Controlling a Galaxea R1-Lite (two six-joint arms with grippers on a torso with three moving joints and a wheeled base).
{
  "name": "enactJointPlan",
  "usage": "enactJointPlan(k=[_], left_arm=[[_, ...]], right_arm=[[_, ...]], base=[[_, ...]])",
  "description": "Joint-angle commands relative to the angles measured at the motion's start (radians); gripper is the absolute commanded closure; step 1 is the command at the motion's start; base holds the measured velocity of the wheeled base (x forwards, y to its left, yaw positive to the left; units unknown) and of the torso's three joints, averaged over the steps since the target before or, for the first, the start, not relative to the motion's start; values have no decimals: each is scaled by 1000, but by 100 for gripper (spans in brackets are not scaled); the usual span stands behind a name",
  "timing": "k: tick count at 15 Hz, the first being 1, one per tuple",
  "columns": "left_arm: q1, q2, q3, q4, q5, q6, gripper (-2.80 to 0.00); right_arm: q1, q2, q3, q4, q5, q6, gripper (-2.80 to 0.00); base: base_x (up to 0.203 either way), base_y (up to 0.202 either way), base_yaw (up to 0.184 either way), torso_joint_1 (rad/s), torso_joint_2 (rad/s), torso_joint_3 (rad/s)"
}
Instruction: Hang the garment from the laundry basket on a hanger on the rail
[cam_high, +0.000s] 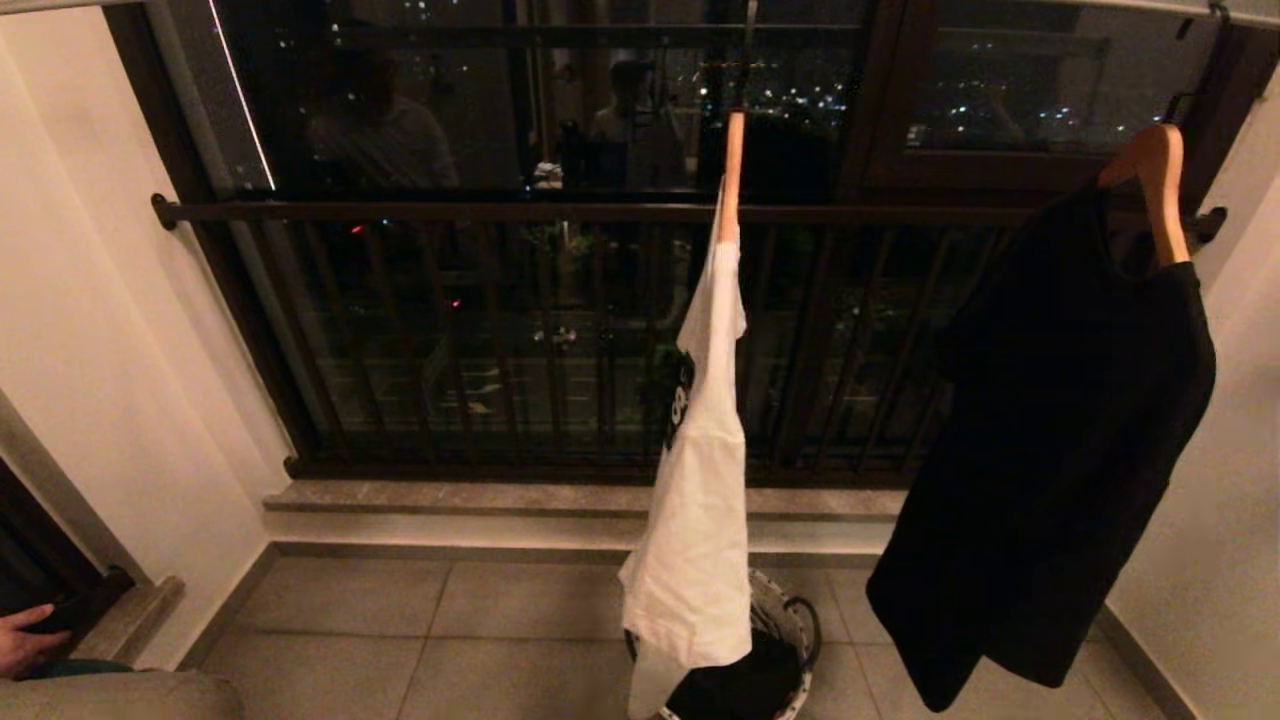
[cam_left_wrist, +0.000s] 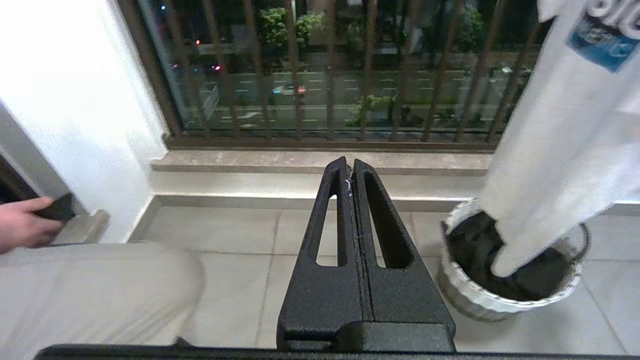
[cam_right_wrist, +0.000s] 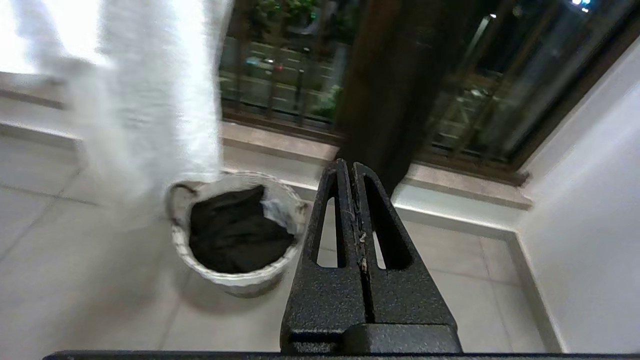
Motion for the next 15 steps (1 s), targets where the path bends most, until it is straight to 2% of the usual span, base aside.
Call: enactJointPlan(k=[1, 10, 15], left_arm=[[0, 0, 8, 0, 1, 0, 0], [0, 0, 8, 0, 1, 0, 0], [0, 0, 8, 0, 1, 0, 0]], right_arm=[[0, 2, 0, 0, 1, -2, 0], [0, 2, 0, 0, 1, -2, 0], [0, 2, 0, 0, 1, -2, 0]], base=[[0, -197, 3, 7, 2, -2], [0, -188, 1, 2, 3, 2], [0, -16, 0, 0, 1, 0]])
